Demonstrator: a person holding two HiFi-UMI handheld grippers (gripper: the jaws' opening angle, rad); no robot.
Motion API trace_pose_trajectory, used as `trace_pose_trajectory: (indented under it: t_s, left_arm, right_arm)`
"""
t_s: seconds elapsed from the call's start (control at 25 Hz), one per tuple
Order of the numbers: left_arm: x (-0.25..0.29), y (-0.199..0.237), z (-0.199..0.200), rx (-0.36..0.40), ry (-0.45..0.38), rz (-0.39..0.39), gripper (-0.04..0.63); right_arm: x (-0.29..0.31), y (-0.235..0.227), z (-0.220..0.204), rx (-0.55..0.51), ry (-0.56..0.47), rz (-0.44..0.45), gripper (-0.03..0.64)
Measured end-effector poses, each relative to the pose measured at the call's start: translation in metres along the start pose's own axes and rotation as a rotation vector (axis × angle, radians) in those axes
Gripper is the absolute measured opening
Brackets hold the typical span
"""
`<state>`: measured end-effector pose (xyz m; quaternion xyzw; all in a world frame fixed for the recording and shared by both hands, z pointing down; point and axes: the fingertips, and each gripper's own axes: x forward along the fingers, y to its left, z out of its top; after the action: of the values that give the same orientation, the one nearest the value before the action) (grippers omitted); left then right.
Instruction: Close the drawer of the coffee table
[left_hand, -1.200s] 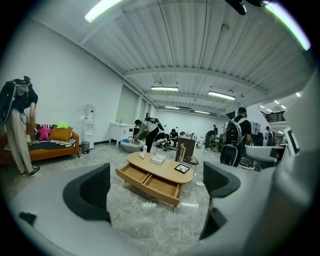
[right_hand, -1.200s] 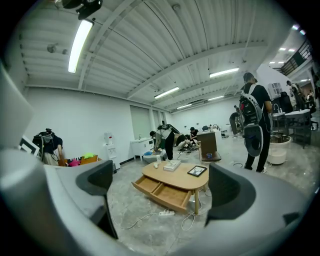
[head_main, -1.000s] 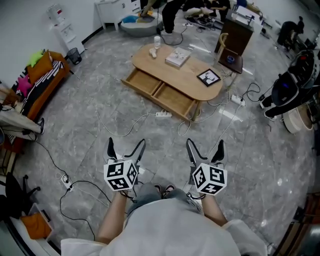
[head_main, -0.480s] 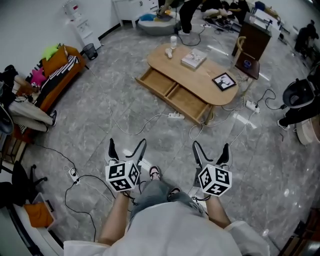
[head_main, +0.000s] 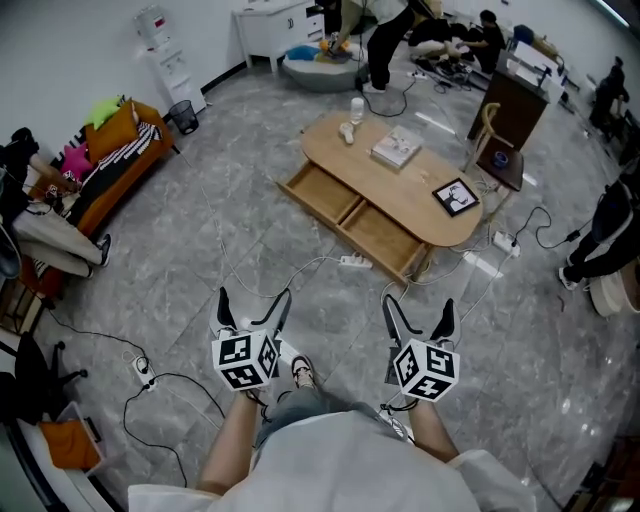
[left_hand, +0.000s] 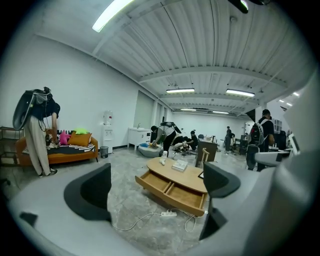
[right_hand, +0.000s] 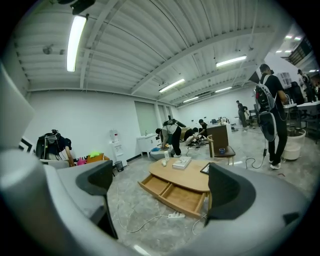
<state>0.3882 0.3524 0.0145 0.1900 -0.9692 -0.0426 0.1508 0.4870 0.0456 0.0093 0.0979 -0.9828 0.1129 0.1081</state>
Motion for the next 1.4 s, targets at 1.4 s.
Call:
trace_pose_trajectory:
  t_s: [1.4]
  left_arm:
    - [0.278, 0.154, 0.047, 0.027, 0.117, -0.143, 0.557]
  right_arm:
    - [0.268, 0.085, 0.01, -0.006, 0.11, -0.166, 0.588]
